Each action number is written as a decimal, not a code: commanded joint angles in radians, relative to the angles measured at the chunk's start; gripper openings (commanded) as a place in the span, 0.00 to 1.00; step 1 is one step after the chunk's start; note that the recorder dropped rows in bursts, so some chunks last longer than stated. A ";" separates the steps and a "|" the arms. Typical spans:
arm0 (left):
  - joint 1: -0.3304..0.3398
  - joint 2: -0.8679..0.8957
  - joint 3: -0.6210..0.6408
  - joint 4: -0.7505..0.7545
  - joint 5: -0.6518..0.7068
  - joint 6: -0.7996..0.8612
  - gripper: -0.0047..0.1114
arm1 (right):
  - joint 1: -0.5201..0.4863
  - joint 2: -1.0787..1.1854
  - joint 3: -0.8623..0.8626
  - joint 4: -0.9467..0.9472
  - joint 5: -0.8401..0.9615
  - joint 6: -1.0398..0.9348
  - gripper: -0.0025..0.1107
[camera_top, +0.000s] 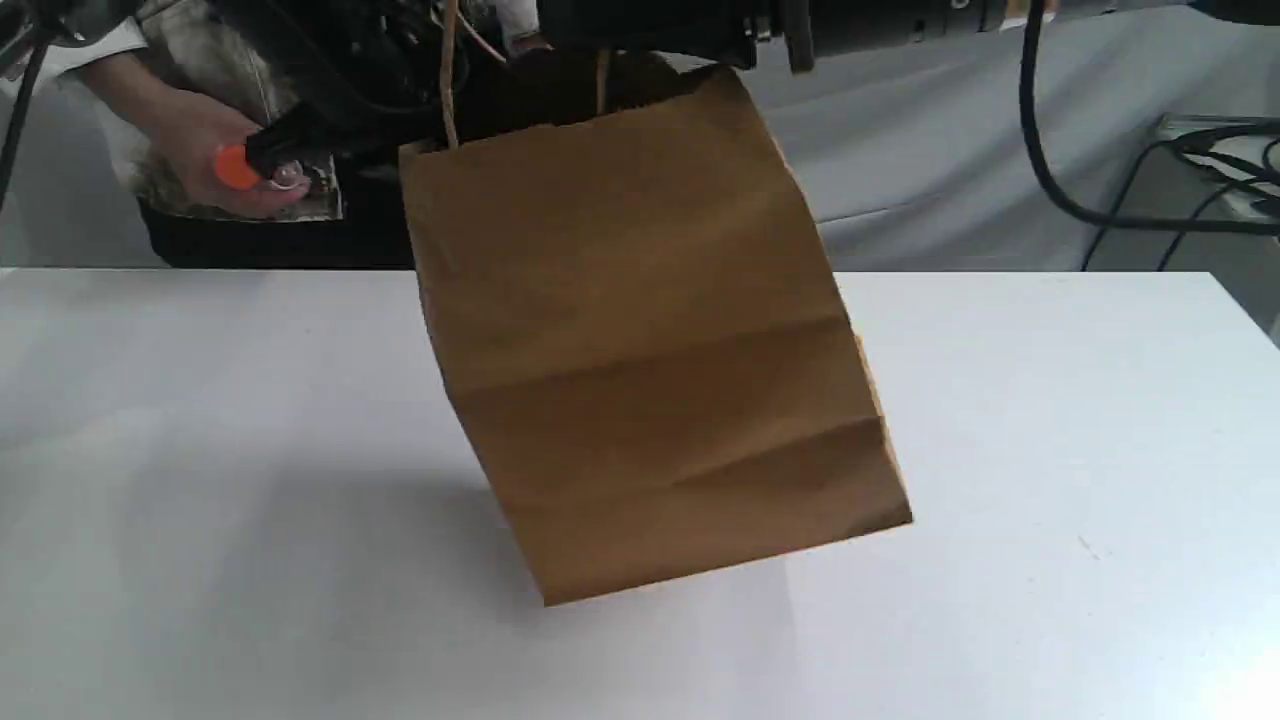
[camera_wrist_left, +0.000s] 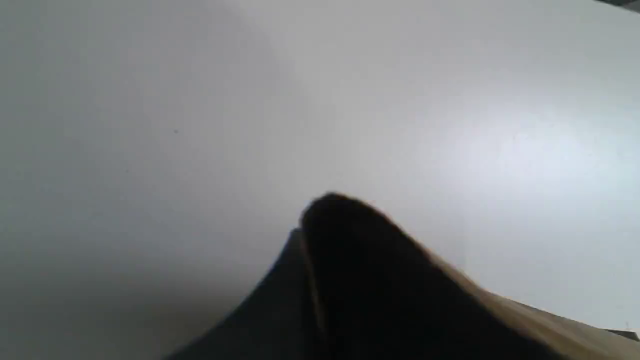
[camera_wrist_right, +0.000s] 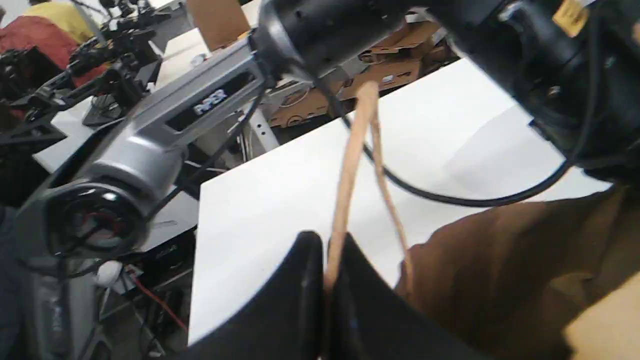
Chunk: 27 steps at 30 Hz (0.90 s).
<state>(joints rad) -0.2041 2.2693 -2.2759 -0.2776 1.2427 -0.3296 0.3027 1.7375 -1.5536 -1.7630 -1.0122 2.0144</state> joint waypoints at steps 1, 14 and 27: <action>0.014 -0.056 0.059 0.003 -0.022 0.015 0.04 | -0.004 0.043 -0.007 0.019 0.129 -0.014 0.02; 0.097 -0.076 0.149 -0.108 -0.022 0.022 0.04 | -0.083 0.075 -0.007 0.019 0.153 -0.079 0.02; 0.097 -0.070 0.200 -0.134 -0.022 0.046 0.04 | -0.083 0.118 -0.095 0.019 0.084 -0.028 0.02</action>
<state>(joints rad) -0.1056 2.2027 -2.0725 -0.4089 1.2222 -0.2949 0.2217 1.8587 -1.6387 -1.7565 -0.9179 1.9844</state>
